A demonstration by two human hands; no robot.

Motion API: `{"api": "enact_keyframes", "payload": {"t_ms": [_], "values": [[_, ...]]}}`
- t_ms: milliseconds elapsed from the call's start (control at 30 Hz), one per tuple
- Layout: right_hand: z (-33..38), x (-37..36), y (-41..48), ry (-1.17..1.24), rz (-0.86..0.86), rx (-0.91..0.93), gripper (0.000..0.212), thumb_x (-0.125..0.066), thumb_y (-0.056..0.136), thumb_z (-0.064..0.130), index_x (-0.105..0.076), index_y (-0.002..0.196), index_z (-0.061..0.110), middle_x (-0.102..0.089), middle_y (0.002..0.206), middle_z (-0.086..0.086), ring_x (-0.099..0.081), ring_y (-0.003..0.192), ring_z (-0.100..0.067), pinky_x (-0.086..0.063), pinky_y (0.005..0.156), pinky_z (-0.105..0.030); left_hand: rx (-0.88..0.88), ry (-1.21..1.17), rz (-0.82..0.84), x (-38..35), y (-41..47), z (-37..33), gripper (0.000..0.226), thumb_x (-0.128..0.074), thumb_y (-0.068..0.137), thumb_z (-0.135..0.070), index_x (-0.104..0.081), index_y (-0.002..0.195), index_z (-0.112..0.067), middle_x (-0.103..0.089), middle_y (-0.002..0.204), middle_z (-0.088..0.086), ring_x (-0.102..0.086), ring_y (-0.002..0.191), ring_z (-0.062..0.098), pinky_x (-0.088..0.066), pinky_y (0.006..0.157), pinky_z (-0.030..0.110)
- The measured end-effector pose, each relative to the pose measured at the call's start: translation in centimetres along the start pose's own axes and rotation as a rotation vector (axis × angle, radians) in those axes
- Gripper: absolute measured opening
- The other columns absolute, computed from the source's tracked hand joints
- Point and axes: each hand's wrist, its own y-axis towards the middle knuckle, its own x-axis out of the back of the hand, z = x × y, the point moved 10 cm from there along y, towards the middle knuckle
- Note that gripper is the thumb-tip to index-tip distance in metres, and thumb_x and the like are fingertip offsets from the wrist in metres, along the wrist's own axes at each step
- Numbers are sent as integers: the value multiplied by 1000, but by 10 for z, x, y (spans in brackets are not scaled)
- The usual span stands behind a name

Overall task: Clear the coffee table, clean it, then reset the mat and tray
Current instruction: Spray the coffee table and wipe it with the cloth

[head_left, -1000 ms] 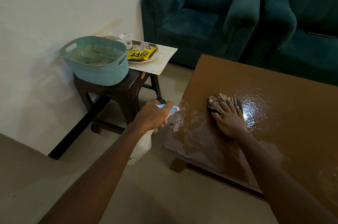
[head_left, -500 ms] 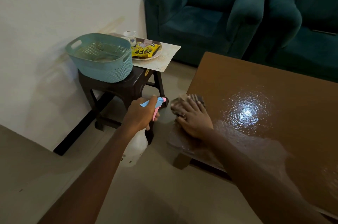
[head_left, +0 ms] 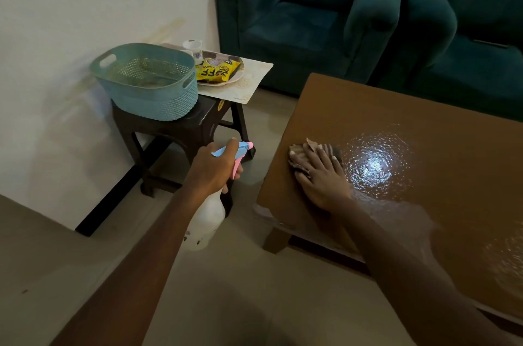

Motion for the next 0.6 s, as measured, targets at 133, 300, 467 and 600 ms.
{"api": "enact_keyframes", "payload": {"t_ms": [133, 300, 467, 600], "values": [[76, -15, -12, -67, 1, 190, 55, -19, 100, 57, -13, 154, 48, -4, 167, 6, 12, 152, -18, 11, 120, -44, -19, -9, -27, 2, -3, -1, 49, -35, 102, -43, -66, 84, -9, -69, 70, 3, -64, 59, 13, -50, 48, 18], [101, -31, -81, -84, -4, 432, 55, -22, 99, 57, -5, 150, 56, -10, 165, 7, 5, 153, -20, 6, 122, -45, -24, -28, -40, 7, -3, 0, 52, -35, 102, -42, -68, 86, -5, -69, 70, 6, -63, 55, 11, -46, 49, 19], [36, -24, -103, -78, -2, 389, 55, -29, 97, 56, -8, 148, 60, -12, 162, 15, -4, 153, -16, -2, 121, -39, -1, -40, -13, 5, -2, -2, 49, -35, 102, -42, -66, 98, -5, -69, 73, 6, -64, 59, 13, -47, 45, 17], [-5, -4, -72, -11, -64, 34, 58, -13, 91, 59, -16, 149, 55, -9, 164, 16, 2, 153, -12, -3, 123, -42, -5, -62, 13, -3, -5, -8, 44, -35, 102, -42, -64, 94, -9, -67, 74, 6, -62, 61, 13, -47, 46, 16]]}}
